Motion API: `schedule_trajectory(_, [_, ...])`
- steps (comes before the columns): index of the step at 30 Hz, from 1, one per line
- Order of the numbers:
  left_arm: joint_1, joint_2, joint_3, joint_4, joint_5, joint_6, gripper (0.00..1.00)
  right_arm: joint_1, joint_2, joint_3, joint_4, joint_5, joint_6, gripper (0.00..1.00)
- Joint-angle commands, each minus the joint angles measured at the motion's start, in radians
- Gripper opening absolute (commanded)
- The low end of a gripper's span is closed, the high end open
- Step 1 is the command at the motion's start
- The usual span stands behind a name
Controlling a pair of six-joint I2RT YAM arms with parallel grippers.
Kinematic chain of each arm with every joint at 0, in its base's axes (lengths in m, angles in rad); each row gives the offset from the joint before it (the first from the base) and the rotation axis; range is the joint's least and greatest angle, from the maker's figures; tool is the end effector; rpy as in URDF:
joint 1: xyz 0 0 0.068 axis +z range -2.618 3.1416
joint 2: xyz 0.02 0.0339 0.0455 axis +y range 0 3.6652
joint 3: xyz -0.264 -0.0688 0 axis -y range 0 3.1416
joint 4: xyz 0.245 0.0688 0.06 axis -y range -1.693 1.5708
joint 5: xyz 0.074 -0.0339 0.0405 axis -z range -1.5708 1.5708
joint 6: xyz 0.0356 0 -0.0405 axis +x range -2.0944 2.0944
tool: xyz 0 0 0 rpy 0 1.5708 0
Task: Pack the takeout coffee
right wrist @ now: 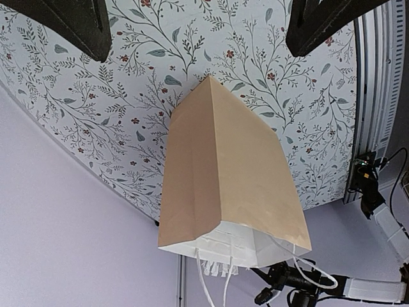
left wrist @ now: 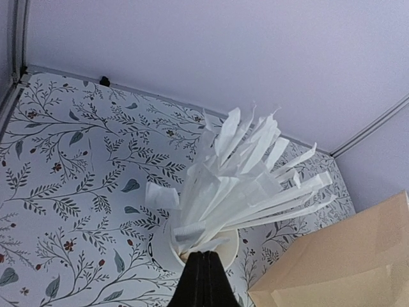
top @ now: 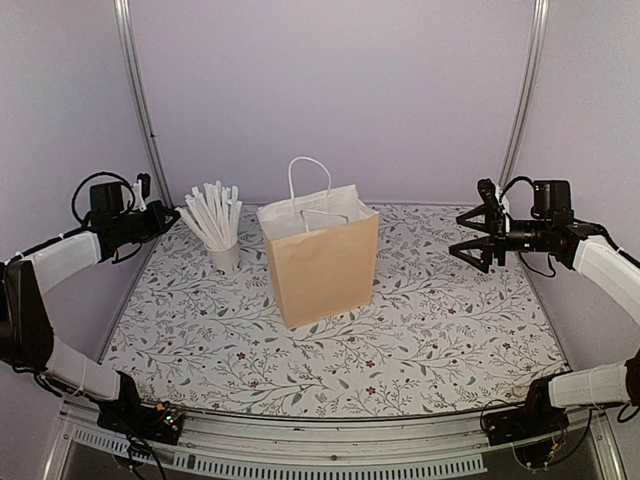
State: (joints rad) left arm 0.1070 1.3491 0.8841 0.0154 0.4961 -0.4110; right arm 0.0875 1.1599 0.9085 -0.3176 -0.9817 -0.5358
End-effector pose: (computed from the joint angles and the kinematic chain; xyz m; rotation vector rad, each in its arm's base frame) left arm 0.3028 0.0155 0.2690 -0.2053 2.0196 -0.6925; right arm 0.2423 0.0510 0.3022 -1.0924 1.6095 0.7457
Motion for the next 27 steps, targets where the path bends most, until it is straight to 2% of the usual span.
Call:
schedule_trajectory(1, [0.006,-0.012,0.02,0.018,0.021,0.026,0.0,-0.001,-0.002,-0.005,-0.009,-0.011,-0.006,0.99])
schedule_trajectory(10, [-0.082,-0.119,0.075,-0.012,-0.029,0.077,0.0,0.0,-0.009,-0.005,-0.011,-0.009,-0.009,0.99])
schedule_trajectory(26, [-0.228,-0.176,0.29,-0.258,-0.247,0.135,0.0,0.0,-0.026,-0.005,-0.017,-0.006,-0.016,0.99])
schedule_trajectory(27, [-0.231,-0.177,0.293,-0.285,-0.285,0.118,0.06,-0.001,-0.027,-0.005,-0.017,-0.006,-0.016,0.99])
